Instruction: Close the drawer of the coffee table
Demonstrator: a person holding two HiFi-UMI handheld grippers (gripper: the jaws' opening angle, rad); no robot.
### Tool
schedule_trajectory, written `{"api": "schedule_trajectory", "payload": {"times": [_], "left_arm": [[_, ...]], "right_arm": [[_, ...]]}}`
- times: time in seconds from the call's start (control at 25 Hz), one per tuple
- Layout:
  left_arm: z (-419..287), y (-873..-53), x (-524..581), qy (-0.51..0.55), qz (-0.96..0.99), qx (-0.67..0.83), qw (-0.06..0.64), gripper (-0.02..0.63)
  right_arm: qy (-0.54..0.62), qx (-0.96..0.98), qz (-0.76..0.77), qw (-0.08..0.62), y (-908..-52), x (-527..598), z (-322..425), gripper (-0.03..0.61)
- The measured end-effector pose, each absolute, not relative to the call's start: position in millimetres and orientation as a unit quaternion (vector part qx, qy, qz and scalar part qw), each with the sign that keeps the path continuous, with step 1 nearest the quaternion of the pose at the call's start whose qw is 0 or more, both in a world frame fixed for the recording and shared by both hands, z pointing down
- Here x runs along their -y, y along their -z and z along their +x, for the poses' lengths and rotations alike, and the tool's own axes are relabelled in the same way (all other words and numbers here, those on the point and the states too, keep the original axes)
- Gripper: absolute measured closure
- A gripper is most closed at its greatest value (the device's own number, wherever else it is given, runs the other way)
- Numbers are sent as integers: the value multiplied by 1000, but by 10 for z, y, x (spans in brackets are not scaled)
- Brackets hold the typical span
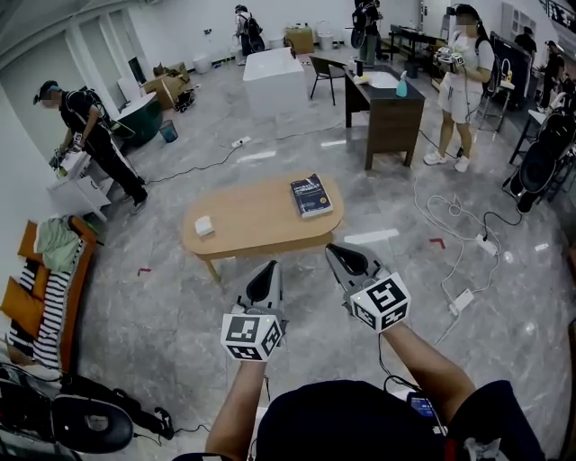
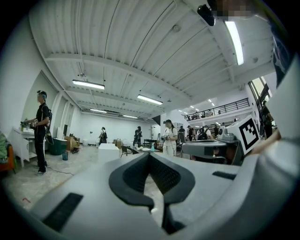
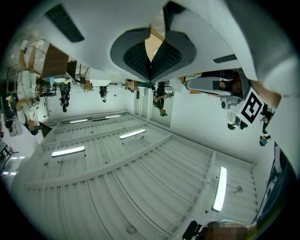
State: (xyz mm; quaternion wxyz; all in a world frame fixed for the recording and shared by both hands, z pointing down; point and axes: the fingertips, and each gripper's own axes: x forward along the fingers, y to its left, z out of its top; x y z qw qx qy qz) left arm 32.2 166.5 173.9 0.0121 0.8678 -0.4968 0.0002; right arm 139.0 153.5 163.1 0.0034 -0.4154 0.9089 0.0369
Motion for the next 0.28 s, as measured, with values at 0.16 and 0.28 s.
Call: {"api": "schedule_trajectory", "payload": {"times": [0.16,0.28], "left_arm": [[294,-1732,-1609,3,873,487,11,615],[247,-1733,-1573,0,877,480,11,615]], "right_arm": [[-37,-906,-422,2,-1649,-1488,1341,567],[-33,-904,-427,0,-1668,-1445,1281,568]]}}
